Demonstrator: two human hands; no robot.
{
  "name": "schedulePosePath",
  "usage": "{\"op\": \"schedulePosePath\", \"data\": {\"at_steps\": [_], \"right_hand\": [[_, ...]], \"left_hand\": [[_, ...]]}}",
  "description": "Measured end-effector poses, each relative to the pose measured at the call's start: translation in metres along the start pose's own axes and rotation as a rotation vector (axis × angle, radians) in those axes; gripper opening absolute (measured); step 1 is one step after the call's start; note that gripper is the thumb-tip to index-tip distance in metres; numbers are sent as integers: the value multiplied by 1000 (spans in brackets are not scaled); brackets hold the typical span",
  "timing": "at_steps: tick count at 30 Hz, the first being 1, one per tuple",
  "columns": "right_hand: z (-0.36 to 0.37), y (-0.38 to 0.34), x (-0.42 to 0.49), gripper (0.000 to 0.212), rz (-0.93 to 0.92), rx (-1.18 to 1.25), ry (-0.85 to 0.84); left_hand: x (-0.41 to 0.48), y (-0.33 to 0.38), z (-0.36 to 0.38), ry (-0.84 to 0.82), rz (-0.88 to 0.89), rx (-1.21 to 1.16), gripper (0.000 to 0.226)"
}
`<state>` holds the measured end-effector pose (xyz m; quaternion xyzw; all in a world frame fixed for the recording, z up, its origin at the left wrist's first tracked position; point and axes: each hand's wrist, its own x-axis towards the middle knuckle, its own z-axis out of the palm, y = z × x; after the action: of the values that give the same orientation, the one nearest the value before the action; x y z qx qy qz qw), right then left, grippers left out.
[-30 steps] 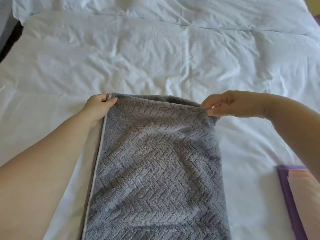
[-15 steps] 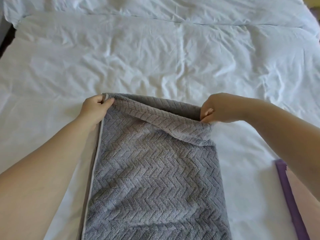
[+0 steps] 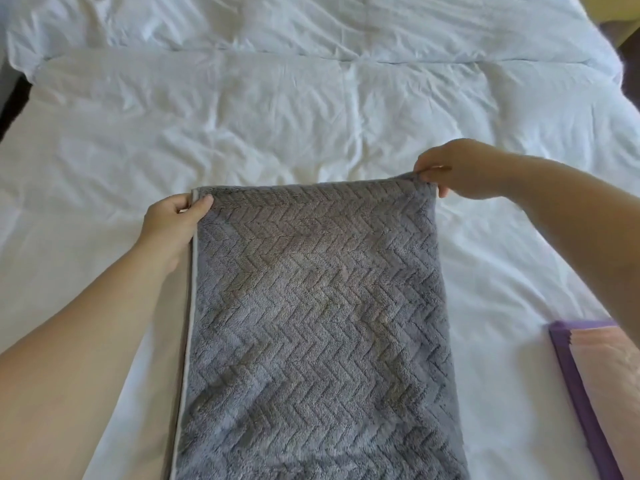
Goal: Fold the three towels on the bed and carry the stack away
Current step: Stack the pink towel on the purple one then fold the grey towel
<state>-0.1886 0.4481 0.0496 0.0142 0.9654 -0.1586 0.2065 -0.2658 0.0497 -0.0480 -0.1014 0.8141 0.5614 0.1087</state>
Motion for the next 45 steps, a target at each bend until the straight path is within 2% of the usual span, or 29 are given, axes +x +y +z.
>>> {"op": "schedulePosePath", "data": {"at_steps": [2, 4, 7, 10, 16, 20, 22, 25, 28, 30, 31, 33, 34, 35, 36, 38, 40, 42, 45], "right_hand": [[0, 5, 9, 15, 19, 80, 79], [4, 7, 19, 16, 6, 48, 124], [5, 7, 25, 28, 21, -47, 21], [6, 11, 28, 26, 60, -105, -74], [25, 11, 40, 32, 143, -66, 168], [38, 14, 43, 29, 242, 156, 275], [45, 15, 45, 28, 255, 172, 322], [63, 15, 51, 26, 254, 91, 369], [86, 11, 58, 27, 337, 39, 379], [96, 4, 57, 31, 420, 153, 468], [102, -4, 53, 36, 422, 213, 555], [119, -32, 44, 41, 294, 246, 740], [131, -49, 40, 43, 191, 226, 760], [144, -65, 36, 46, 97, 171, 693], [158, -75, 32, 51, 33, 98, 569], [183, -75, 29, 63, 28, -33, 341], [191, -54, 30, 71, 99, -96, 320], [190, -39, 29, 75, 170, -153, 351], [181, -22, 15, 77, 357, -145, 329]], "left_hand": [[3, 6, -1, 14, -21, -9, 9], [6, 12, -2, 45, -64, -56, 9], [10, 16, -2, 52, -135, -84, 9], [14, 16, 2, 12, -193, -105, 9], [25, 21, 7, 14, -299, -211, 6], [30, 20, 10, 24, -338, -211, 8], [32, 18, 14, 47, -303, -187, 10], [30, 8, 23, 116, -169, 11, 12], [28, -4, 30, 146, 39, 329, 28], [22, -3, 32, 208, 136, 482, 36], [16, -2, 35, 258, 241, 591, 40], [-5, -2, 52, 268, 577, 788, 43], [-17, -4, 65, 184, 733, 851, 44], [-29, -8, 78, 56, 821, 929, 47], [-36, -14, 88, -68, 820, 1027, 52], [-35, -31, 93, -197, 656, 1201, 60], [-22, -49, 82, -170, 544, 1306, 64], [-11, -55, 65, -116, 513, 1371, 67], [-6, -53, 39, -64, 365, 1406, 70]]}}
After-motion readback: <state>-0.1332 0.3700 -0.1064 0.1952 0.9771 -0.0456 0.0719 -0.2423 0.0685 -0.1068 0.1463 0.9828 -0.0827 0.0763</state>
